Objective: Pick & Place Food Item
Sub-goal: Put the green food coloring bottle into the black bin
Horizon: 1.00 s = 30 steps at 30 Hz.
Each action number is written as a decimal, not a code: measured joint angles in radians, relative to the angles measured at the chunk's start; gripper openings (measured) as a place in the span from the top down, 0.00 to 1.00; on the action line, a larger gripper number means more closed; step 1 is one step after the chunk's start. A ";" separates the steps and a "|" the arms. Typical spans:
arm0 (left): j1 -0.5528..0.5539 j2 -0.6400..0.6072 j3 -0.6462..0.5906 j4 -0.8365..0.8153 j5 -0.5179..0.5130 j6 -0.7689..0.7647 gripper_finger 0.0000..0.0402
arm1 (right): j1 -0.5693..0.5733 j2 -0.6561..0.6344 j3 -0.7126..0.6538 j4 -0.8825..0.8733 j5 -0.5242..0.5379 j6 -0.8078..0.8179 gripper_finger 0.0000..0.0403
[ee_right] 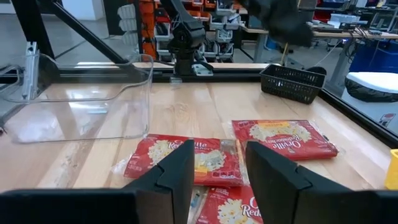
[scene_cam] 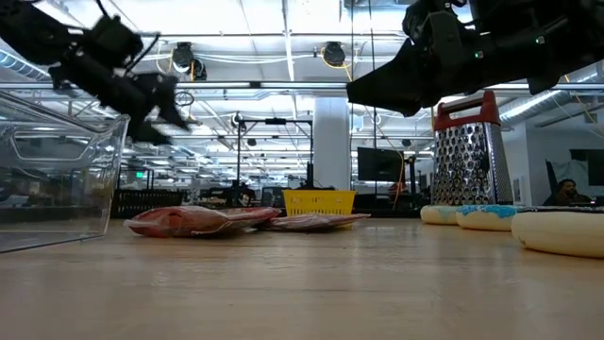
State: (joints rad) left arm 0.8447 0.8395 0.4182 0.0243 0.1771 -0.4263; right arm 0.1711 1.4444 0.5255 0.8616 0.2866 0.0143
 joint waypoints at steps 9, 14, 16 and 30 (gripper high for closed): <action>-0.222 -0.082 0.008 0.179 0.208 0.044 0.37 | 0.162 -0.118 0.000 -0.085 -0.231 0.175 0.65; -0.308 -0.068 0.008 0.240 0.164 0.116 0.36 | 0.265 -0.191 0.000 -0.100 -0.484 0.628 0.64; -0.329 -0.056 0.008 0.239 0.121 0.134 0.36 | 0.322 -0.201 0.000 -0.106 -0.488 0.784 0.65; -0.363 0.040 0.008 0.292 -0.048 0.125 0.36 | 0.747 -0.197 0.148 -1.342 -0.725 2.134 0.79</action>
State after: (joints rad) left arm 0.4816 0.8793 0.4267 0.3161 0.1287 -0.3016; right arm 0.9185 1.2472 0.6739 -0.4799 -0.4383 2.1485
